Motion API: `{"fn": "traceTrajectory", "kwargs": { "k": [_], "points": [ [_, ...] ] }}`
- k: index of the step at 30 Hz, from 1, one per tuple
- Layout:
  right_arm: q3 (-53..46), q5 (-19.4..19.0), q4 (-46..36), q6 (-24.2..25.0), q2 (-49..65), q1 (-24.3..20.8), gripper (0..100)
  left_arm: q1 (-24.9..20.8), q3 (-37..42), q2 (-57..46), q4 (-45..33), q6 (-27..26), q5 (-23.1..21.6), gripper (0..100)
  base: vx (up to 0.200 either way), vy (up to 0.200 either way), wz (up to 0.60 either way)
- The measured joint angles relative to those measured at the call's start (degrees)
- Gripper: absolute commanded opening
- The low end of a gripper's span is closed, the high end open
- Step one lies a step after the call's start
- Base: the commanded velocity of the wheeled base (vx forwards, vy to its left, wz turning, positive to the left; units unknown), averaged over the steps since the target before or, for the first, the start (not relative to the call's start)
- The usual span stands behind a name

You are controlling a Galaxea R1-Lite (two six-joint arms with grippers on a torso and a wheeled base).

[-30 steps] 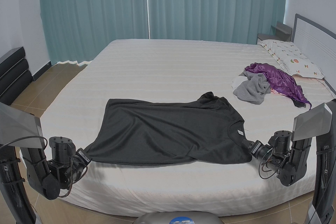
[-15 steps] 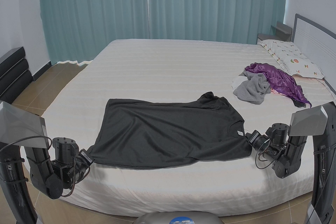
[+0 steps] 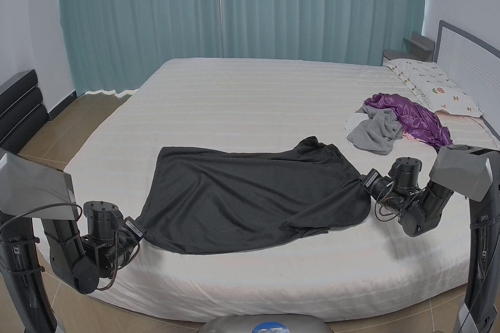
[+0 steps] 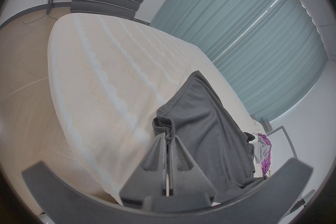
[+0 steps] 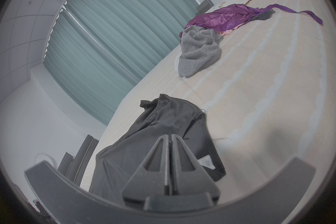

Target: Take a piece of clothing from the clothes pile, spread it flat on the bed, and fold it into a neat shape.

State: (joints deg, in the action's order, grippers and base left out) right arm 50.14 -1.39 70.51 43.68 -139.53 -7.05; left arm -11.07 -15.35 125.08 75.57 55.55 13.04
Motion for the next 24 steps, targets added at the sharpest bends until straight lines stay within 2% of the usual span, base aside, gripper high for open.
{"fn": "traceTrajectory", "kwargs": {
  "k": [10,19,20,24],
  "points": [
    [15.3,2.0,-9.8,0.0,-2.4,-0.3,0,-0.2,-0.4,0.1,0.0,0.3,0.0,0,0.0,0.0,0.0],
    [26.9,3.9,-13.4,-0.1,-8.8,-1.1,0,-0.5,-0.4,0.8,0.0,0.4,0.0,0,0.0,0.0,0.0],
    [27.6,3.9,-13.5,-0.2,-9.4,-1.2,100,-0.5,-0.4,0.9,0.0,0.4,0.0,0,0.0,0.0,0.0],
    [30.4,4.0,-13.4,-0.6,-11.6,-1.5,100,-0.6,-0.5,1.3,0.0,0.4,0.0,0,0.0,0.0,0.0]
  ]
}}
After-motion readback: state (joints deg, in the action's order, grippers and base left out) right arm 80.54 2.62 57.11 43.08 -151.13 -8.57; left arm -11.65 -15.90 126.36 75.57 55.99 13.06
